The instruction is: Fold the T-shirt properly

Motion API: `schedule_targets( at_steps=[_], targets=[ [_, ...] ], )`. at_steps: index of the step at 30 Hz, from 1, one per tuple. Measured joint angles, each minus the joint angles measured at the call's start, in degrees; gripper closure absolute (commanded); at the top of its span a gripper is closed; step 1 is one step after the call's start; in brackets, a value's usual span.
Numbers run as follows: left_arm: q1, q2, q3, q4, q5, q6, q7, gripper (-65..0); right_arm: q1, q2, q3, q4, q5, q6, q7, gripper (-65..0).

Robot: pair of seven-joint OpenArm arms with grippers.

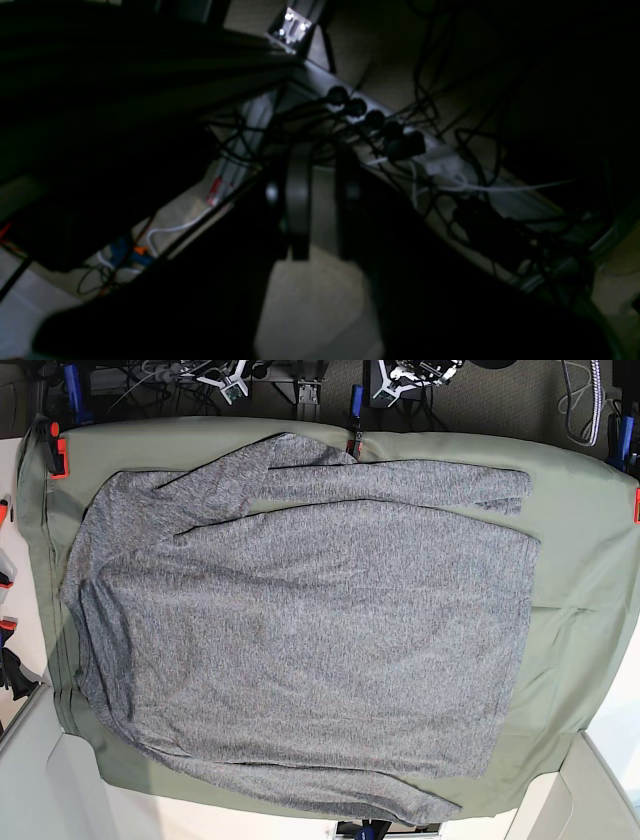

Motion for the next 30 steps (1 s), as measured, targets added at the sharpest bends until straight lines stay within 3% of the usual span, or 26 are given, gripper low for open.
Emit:
schedule_targets(
  at_steps=[3, 8, 10, 13, 15, 20, 24, 30],
  targets=[
    [-0.02, 0.00, 0.00, 0.00, 1.29, 0.00, 0.00, -6.2, 0.02, 0.00, 0.00, 0.09, 0.00, 0.02, 0.74, -7.8],
    [0.00, 0.00, 0.00, 0.00, 1.31, -0.02, -1.14, -6.3, 0.00, 0.00, 0.00, 0.09, 0.00, 0.04, 0.74, -7.9],
    [0.00, 0.00, 0.00, 0.00, 1.31, 0.00, -1.90, -13.0, 0.00, 0.00, 0.00, 0.09, 0.00, 0.09, 0.76, -8.6],
    [-0.02, 0.00, 0.00, 0.04, 1.31, 0.00, -1.92, -26.2, 0.02, 0.00, 0.00, 0.09, 0.02, 0.09, 0.81, -16.8],
    [0.00, 0.00, 0.00, 0.04, 1.31, -0.02, -1.92, -26.8, 0.00, 0.00, 0.00, 0.09, 0.02, 0.11, 0.83, -21.4],
    [0.00, 0.00, 0.00, 0.07, 1.31, -4.02, 0.42, -26.7, 0.00, 0.00, 0.00, 0.09, 0.00, 0.11, 0.87, -21.7],
    [0.55, -0.26, 0.00, 0.87, 0.48, -4.42, 1.99, -26.7, -0.33, 0.02, 0.00, 0.11, 0.00, 0.11, 0.96, -21.7],
    [5.79, -4.26, -0.68, 9.97, -3.91, -4.52, 1.97, -26.7, -3.04, 0.76, 0.00, 1.03, 0.02, 0.13, 1.05, -21.7]
  ],
)
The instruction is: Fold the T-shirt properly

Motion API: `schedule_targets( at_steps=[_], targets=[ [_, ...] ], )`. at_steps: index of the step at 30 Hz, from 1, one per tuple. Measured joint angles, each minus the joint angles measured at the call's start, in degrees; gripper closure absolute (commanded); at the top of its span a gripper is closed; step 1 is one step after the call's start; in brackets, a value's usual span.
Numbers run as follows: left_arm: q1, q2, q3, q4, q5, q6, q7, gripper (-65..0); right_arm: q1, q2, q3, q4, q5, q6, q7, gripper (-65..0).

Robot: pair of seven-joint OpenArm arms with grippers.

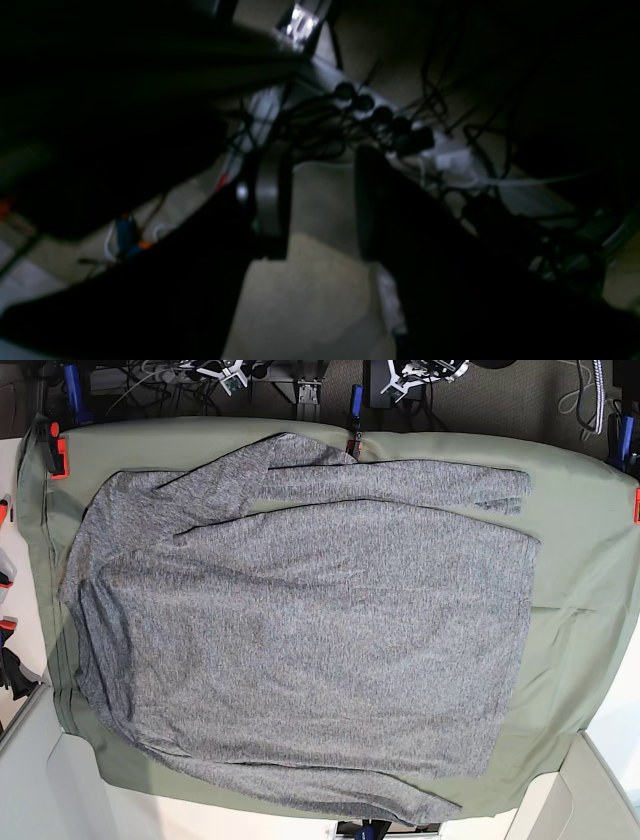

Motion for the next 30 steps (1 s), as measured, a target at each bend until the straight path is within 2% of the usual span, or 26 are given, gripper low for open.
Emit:
schedule_targets(
  at_steps=[3, 5, 9, 11, 17, 23, 30],
  targets=[
    [4.20, -1.92, -2.84, 6.82, -0.79, -0.04, 0.11, -26.7, -2.56, 0.90, 0.00, 2.99, 0.07, 0.11, -0.17, -21.7],
    [6.91, -2.69, -5.90, 11.32, -0.81, -2.45, -0.52, -26.7, -4.22, 1.68, 0.00, 6.01, 0.61, 1.14, -0.33, -21.7],
    [11.52, -2.71, -13.53, 19.37, -0.85, -7.39, -1.66, -26.7, -8.59, 3.78, 0.02, 14.03, 4.02, 5.44, -0.17, -21.7],
    [13.49, -2.73, -16.55, 22.71, -0.79, -7.56, -1.70, -26.7, -11.28, 4.57, 0.02, 18.49, 5.16, 6.64, -0.26, -21.7],
    [19.10, -2.84, -22.12, 31.56, -0.79, -7.72, -1.64, -26.7, -19.23, 6.93, 0.02, 31.39, 8.04, 6.60, -0.46, -21.7],
    [24.81, -2.73, -23.67, 40.57, -2.67, -12.59, -1.51, -26.7, -26.25, 10.75, 0.24, 43.21, 9.60, 6.29, -0.72, -21.7],
    [29.29, -2.75, -26.60, 49.42, -2.49, -15.61, -4.90, -26.7, -31.43, 10.99, 3.06, 54.77, 12.57, 6.03, -0.55, -21.7]
  ],
)
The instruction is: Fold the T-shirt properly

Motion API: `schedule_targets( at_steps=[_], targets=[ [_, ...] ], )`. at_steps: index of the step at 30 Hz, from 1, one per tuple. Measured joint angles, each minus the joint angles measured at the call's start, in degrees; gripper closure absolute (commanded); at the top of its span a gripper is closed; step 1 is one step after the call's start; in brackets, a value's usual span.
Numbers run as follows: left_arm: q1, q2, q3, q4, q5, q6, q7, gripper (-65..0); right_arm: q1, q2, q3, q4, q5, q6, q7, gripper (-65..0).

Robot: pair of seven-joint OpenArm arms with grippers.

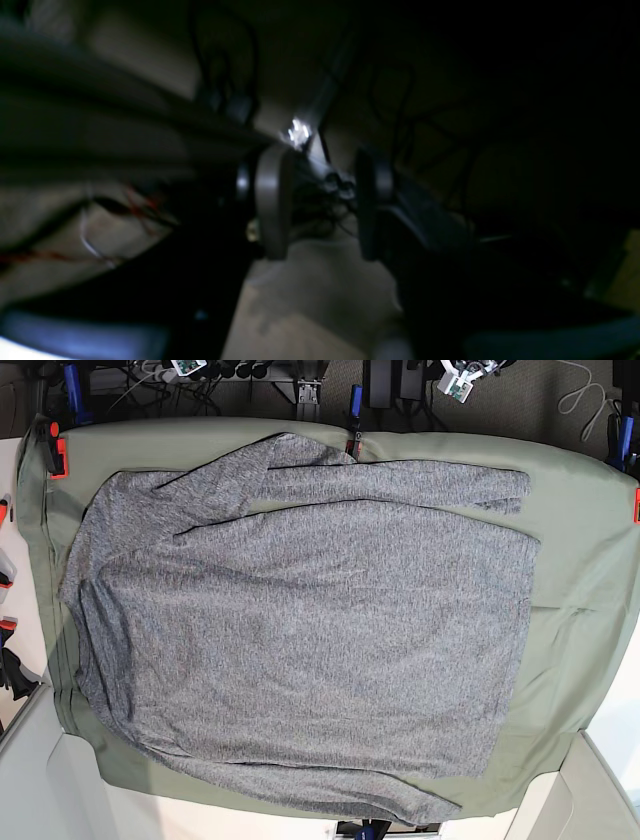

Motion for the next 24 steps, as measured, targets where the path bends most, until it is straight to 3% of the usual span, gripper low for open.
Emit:
schedule_targets(
  at_steps=[6, 10, 12, 17, 24],
  targets=[
    [4.50, 0.00, -4.35, 8.37, -0.20, -0.59, 0.22, -26.8, -3.65, -0.04, 2.10, 7.41, 0.66, 0.00, -0.48, -21.7],
    [7.08, 0.04, -8.74, 14.97, -6.12, -2.56, 1.07, -27.4, -5.90, 0.04, 3.13, 12.17, 5.01, 0.00, -0.63, -21.7],
    [8.17, 0.02, -11.50, 18.16, -9.11, -3.67, 3.28, -31.0, -7.15, 0.02, 3.63, 14.62, 6.82, 0.04, -0.81, -21.7],
    [9.20, 0.02, -17.16, 25.07, -17.99, -5.57, 10.19, -34.7, -8.52, 0.02, 6.10, 21.46, 14.12, 0.13, -7.93, -21.7],
    [9.20, -0.11, -22.40, 29.35, -23.67, -6.51, 12.22, -34.7, -8.39, 0.02, 12.15, 29.70, 20.57, 0.04, -13.90, -22.7]
  ],
)
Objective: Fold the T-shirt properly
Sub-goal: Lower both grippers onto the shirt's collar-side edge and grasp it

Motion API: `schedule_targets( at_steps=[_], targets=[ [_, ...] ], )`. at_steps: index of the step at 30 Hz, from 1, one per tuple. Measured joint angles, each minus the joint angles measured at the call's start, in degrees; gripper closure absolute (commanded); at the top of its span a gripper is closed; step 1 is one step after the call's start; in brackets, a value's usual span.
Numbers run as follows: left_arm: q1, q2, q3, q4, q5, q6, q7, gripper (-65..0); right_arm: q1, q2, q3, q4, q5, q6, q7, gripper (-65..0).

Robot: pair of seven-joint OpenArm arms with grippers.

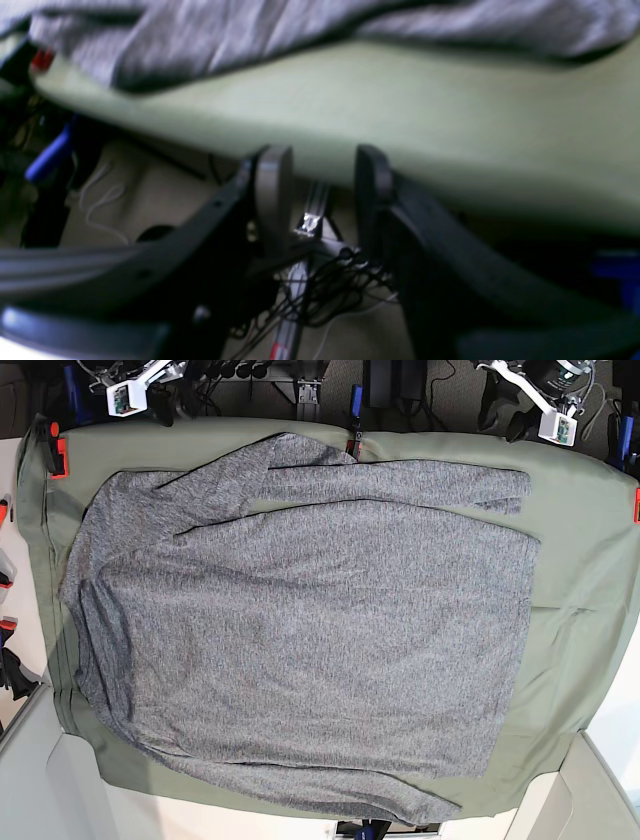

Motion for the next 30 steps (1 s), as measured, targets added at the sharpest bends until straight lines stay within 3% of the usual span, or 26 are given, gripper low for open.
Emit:
schedule_targets(
  at_steps=[3, 5, 12, 16, 20, 26, 30],
  targets=[
    [0.00, -1.31, -0.52, 0.39, -1.05, -0.09, -0.02, -34.7, 0.11, 0.00, 3.10, 2.25, 2.40, 0.00, -0.39, -27.9],
    [0.04, -2.75, -0.55, 0.39, -0.98, -0.11, 0.00, -34.7, 0.61, -0.02, 5.60, 2.99, 5.86, -1.70, -0.74, -30.7],
    [0.02, -5.92, -0.59, 0.39, -1.03, -0.11, -0.24, -35.0, 6.01, -0.46, 13.53, 2.64, 11.02, -3.19, -7.87, -31.3],
    [-0.48, -6.10, -0.59, 0.39, -1.01, -0.13, -0.24, -41.3, 9.57, -0.52, 13.70, 0.59, 11.41, -2.95, -8.83, -31.3],
    [-1.40, -6.25, -0.59, 0.39, -1.01, -0.13, -0.22, -41.3, 12.90, -0.61, 13.68, -2.25, 11.19, -3.08, -8.85, -31.3],
    [-2.89, -7.98, -0.57, 0.39, -1.01, -0.13, -0.20, -41.3, 13.53, -0.68, 13.68, -4.48, 9.22, -6.29, -9.11, -31.3],
    [-5.79, -9.29, -0.59, -0.96, 0.92, -0.11, -0.42, -41.3, 13.38, -1.07, 13.68, -5.22, 7.69, -6.51, -9.77, -41.1]
  ],
)
